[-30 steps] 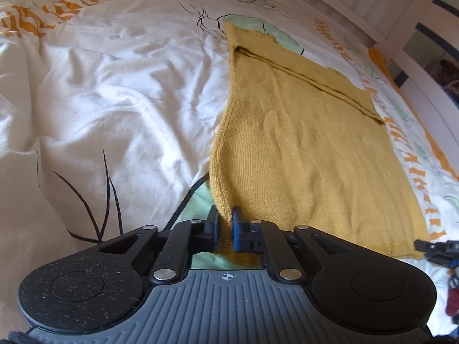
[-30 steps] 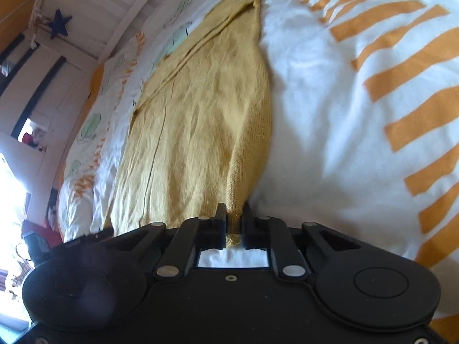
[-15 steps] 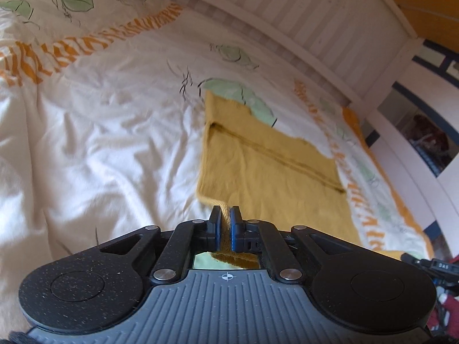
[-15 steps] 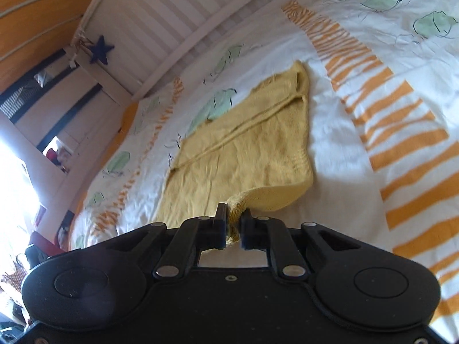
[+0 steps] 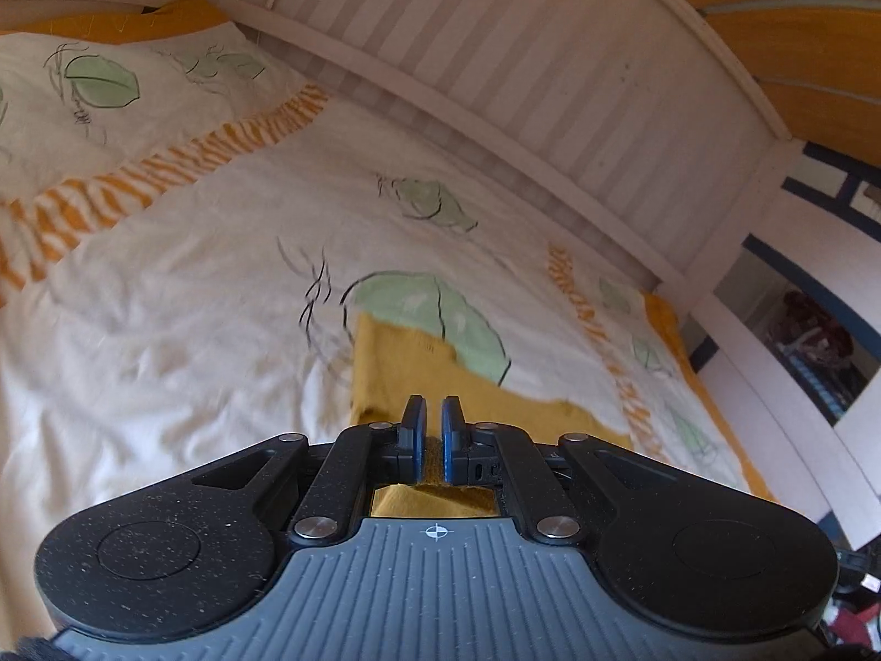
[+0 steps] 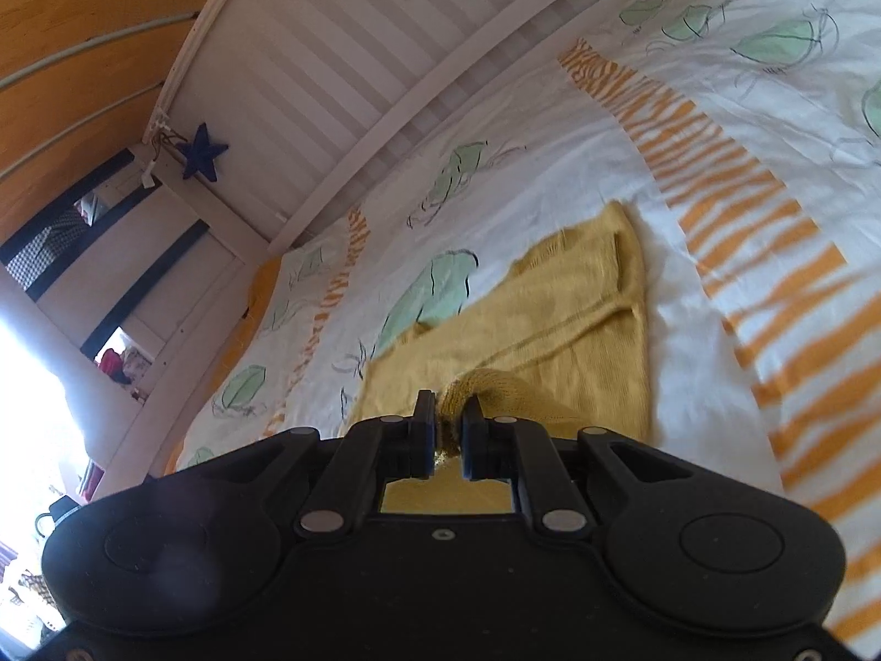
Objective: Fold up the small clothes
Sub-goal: 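Lift the hem with both grippers and fold it over toward the collar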
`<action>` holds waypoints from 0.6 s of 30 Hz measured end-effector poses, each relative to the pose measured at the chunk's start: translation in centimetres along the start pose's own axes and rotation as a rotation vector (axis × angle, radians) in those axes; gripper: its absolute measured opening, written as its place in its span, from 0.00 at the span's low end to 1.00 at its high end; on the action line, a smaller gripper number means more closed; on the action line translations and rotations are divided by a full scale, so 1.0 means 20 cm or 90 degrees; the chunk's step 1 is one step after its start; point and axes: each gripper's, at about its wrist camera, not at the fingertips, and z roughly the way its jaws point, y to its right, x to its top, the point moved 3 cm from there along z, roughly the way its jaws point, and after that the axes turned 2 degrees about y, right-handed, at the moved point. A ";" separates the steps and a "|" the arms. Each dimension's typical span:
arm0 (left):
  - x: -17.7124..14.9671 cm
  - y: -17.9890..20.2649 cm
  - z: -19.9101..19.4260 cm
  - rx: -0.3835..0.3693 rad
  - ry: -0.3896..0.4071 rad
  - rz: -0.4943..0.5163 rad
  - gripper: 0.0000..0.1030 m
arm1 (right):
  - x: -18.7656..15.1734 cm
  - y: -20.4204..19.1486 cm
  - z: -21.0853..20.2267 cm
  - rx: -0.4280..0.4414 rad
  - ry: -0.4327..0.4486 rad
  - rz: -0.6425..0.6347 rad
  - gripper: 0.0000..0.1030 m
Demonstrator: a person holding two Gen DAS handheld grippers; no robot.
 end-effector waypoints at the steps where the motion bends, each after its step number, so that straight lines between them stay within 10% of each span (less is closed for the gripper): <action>1: 0.03 0.00 0.04 0.002 0.008 -0.002 0.00 | 0.03 0.01 0.03 0.000 0.004 0.002 0.17; 11: 0.13 -0.04 0.37 0.006 0.008 0.036 0.01 | 0.20 0.12 0.37 -0.041 0.007 0.004 0.17; 18: -0.14 -0.10 0.42 0.007 -0.106 0.125 0.32 | 0.13 0.17 0.39 -0.060 -0.020 0.002 0.17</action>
